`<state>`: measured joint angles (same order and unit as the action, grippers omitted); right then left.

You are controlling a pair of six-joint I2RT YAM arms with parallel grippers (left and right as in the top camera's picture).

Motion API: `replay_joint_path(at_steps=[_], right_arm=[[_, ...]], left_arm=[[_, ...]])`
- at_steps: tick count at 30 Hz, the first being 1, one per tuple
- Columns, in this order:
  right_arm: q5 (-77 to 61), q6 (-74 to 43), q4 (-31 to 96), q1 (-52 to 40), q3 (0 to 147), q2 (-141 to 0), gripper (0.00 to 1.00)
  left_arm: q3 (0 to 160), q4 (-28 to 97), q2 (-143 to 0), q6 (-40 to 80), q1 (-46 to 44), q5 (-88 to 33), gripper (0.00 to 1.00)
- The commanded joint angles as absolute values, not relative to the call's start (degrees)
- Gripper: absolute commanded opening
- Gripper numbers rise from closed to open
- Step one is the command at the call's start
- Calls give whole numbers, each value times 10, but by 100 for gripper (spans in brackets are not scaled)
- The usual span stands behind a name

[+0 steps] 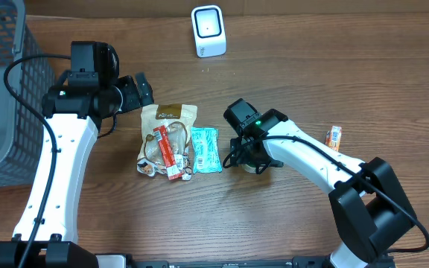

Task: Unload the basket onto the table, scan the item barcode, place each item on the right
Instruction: 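Carry the jar up to the white scanner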

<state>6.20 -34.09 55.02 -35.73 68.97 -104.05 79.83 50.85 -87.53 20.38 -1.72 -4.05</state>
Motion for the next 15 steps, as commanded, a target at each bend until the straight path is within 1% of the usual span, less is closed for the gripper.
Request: replay_joint_path(at_steps=[1,4,7,8,11,13,14,15], right_arm=[[64,-341,545,-359,681,-1037,86],[64,-341,538,-359,669,-1037,86],[65,-341,530,-359,661,-1037,82],[64,-341,527,-359,661,-1037,77],[64,-320,524,-359,661,-1037,71],[64,-298,525,-359,661,-1037,62],[63,-298,526,-359,661,-1037,55],[63,-298,531,-359,661,-1037,51]], left_arm=[[803,508,-872,189,-15,-39,100],[803,508,-872,189,-15,-39,100],[803,508,-872,189,-15,-39,100],[803,508,-872,189,-15,-39,100],[803,508,-872,189,-15,-39,100],[803,508,-872,189,-15,-39,100],[803,508,-872,189,-15,-39,100],[803,508,-872,189,-15,-39,100]])
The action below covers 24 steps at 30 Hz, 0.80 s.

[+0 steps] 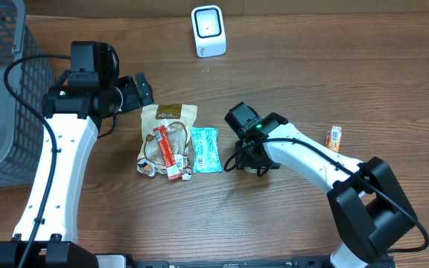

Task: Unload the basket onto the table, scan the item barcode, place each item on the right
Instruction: 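Carry the jar up to the white scanner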

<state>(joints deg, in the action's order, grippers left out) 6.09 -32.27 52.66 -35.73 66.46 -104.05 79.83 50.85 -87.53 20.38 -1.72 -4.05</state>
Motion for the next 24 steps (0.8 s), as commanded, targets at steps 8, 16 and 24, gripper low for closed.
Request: replay_joint_path(at_steps=[8,16,24], right_arm=[[64,-283,540,-359,693,-1036,44],[83,-231,647,-357,850,-1032,38],[-30,-176,820,-280,1163,-1032,31]], left_arm=[[803,508,-872,189,-15,-39,100],[803,508,-872,189,-15,-39,100],[803,508,-872,189,-15,-39,100]])
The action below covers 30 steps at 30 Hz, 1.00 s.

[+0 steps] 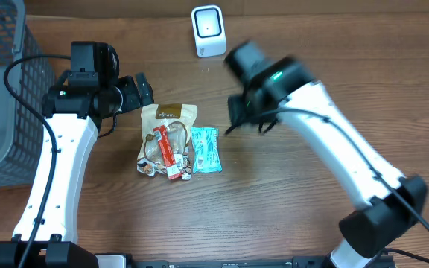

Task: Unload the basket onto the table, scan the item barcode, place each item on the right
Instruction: 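Carry the jar up to the white scanner, then hold the jar label in front of the scanner window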

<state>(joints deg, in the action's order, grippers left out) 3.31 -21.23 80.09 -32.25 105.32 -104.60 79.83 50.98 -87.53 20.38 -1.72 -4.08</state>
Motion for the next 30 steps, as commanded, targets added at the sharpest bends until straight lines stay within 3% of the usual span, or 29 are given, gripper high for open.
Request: replay_joint_path(at_steps=[1,8,19,30], right_arm=[[-40,-175,830,-268,1188,-1032,30],[-66,-120,777,-212,1230,-1056,30],[-65,-84,521,-218,1230,-1209,29],[-65,-90,221,-218,1230,-1355,17]], left_arm=[[803,508,-872,189,-15,-39,100],[803,508,-872,189,-15,-39,100],[803,508,-872,189,-15,-39,100],[803,508,-872,189,-15,-39,100]])
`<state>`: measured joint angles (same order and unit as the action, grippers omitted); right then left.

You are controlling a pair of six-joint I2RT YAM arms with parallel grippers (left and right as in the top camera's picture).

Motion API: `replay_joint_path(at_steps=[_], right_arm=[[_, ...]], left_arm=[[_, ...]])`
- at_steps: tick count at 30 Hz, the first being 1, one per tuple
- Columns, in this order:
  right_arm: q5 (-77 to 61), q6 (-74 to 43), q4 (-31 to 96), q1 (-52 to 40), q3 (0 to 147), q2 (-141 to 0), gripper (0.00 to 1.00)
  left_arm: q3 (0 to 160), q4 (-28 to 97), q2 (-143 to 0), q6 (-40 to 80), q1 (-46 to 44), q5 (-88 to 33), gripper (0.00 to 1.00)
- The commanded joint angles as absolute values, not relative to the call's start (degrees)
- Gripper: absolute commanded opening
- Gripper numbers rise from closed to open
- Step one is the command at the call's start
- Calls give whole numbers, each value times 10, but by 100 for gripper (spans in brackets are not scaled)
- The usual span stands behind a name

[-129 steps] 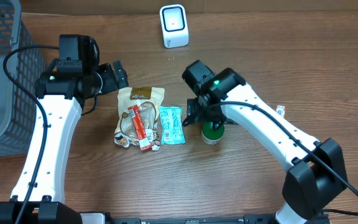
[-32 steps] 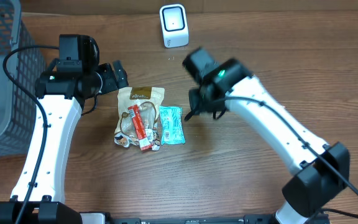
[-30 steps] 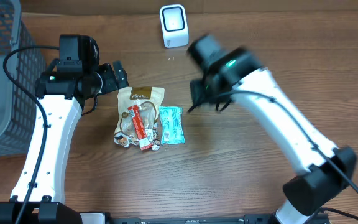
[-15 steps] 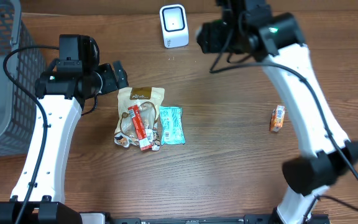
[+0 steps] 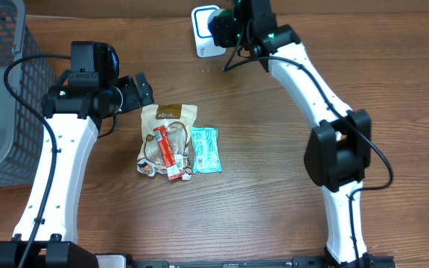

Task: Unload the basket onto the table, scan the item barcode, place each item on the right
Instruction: 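Hold the jar label in front of the scanner window, then carry the jar back toward the right side of the table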

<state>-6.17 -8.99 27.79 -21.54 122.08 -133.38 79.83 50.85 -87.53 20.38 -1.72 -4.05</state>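
The white barcode scanner (image 5: 200, 33) stands at the table's far edge. My right gripper (image 5: 224, 31) is up against its right front and covers part of it. Its jaws are dark against the arm, so neither their state nor any held item can be made out. A tan pouch (image 5: 169, 115), a red bar (image 5: 164, 151) and a teal packet (image 5: 205, 149) lie together mid-table. My left gripper (image 5: 140, 91) hovers open just beyond the pouch's far left corner, with nothing in it.
A grey mesh basket fills the left edge of the table. The right arm stretches from the near right edge across to the scanner, its elbow (image 5: 337, 152) over the right part of the table.
My right gripper has moved from mid-air right of the scanner to right in front of it. The left arm and the pile of packets have not moved.
My right gripper was low on the table just right of the teal packet at the two oldest moments. Then it was raised and blurred, nearer the scanner. Now it is at the scanner. The left gripper stayed open by the pouch throughout.
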Motion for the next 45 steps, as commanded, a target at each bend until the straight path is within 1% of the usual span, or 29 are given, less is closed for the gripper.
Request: replay_joint_path(at_steps=[1,8,12,17,23,32,35,38,45], right_arm=[[-65,-92,200,-218,1230,-1362,17],[-63,-123,57,-224,1230,-1404,17],[-39,-171,7,-227,1230,-1421,17],[-36,-190,-76,-232,1230,-1447,17],[33,-212,-147,-241,1230,-1488,17],[51,-256,-147,-241,1230,-1496,19],[51,-257,-135,-241,1229,-1497,18],[62,-285,-118,-241,1229,-1497,18],[64,-286,-98,-241,1229,-1499,18]], left_arm=[[803,508,-872,189,-15,-39,100],[803,508,-872,189,-15,-39,100],[803,508,-872,189,-15,-39,100],[803,508,-872,189,-15,-39,100],[803,508,-872,189,-15,-39,100],[803,508,-872,189,-15,-39,100],[803,508,-872,189,-15,-39,100],[803,508,-872,189,-15,-39,100],[803,508,-872,189,-15,-39,100]])
